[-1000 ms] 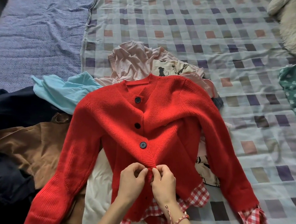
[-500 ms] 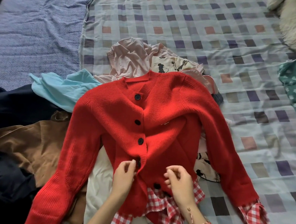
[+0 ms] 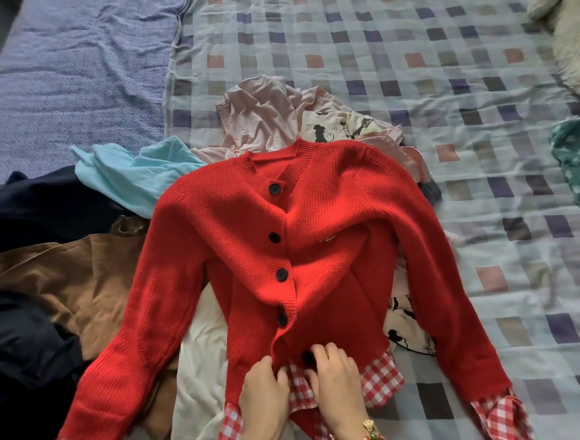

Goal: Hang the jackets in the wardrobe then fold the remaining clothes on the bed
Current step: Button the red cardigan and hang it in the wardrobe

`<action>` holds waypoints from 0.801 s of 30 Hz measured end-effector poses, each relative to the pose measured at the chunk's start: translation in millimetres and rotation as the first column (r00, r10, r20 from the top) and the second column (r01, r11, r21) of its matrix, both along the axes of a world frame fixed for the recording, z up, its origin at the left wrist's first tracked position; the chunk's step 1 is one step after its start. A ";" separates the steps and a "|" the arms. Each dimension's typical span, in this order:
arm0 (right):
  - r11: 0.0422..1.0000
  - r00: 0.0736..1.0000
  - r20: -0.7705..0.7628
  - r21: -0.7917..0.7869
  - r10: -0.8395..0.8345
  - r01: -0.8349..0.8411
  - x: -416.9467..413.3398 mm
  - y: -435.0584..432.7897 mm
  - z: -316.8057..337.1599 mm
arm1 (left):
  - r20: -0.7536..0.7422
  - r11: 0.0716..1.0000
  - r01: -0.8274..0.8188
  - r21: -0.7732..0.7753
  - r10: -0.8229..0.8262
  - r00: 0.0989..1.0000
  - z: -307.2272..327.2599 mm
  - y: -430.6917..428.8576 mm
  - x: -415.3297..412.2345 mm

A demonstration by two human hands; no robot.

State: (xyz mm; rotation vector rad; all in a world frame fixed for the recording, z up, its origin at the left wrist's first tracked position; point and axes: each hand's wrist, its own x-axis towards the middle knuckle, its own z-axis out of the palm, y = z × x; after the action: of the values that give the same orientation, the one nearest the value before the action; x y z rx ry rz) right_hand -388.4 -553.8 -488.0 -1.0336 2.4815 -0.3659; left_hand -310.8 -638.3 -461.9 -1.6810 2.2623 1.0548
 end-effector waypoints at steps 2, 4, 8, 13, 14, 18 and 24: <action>0.999 0.999 -0.015 0.023 -0.043 0.044 -2.3 -6.3 -1.8 | -0.145 0.997 -0.067 0.041 0.072 0.987 -0.2 1.3 6.9; 0.997 0.997 0.048 0.031 -0.069 0.067 -4.2 -10.5 -1.6 | -0.244 0.995 -0.085 0.055 0.096 0.965 -0.1 3.6 12.3; 0.974 0.879 0.426 0.032 -0.215 0.223 -15.3 -23.0 3.0 | -0.369 0.973 -0.135 0.188 0.198 0.908 1.5 2.8 12.4; 0.932 0.751 0.581 0.035 -0.313 0.362 -22.6 -16.9 9.0 | -0.403 0.909 -0.190 0.372 0.342 0.849 7.1 -0.2 13.9; 0.922 0.733 0.595 0.038 -0.330 0.385 -22.4 -13.0 12.8 | -0.398 0.897 -0.201 0.395 0.364 0.842 9.1 0.1 14.8; 0.856 0.586 0.732 -0.006 -0.348 0.517 -18.5 2.9 36.1 | -0.395 0.881 -0.191 0.434 0.376 0.838 15.8 1.9 19.2; 0.853 0.574 0.765 -0.063 -0.292 0.518 -0.6 17.1 57.8 | -0.399 0.902 -0.125 0.412 0.303 0.865 21.0 15.3 18.3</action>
State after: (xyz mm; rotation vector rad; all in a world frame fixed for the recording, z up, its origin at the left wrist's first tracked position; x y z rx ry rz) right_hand -389.0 -536.7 -430.2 -0.2388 1.8835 -1.0821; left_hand -292.5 -623.0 -440.9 -1.6784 1.9308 1.9786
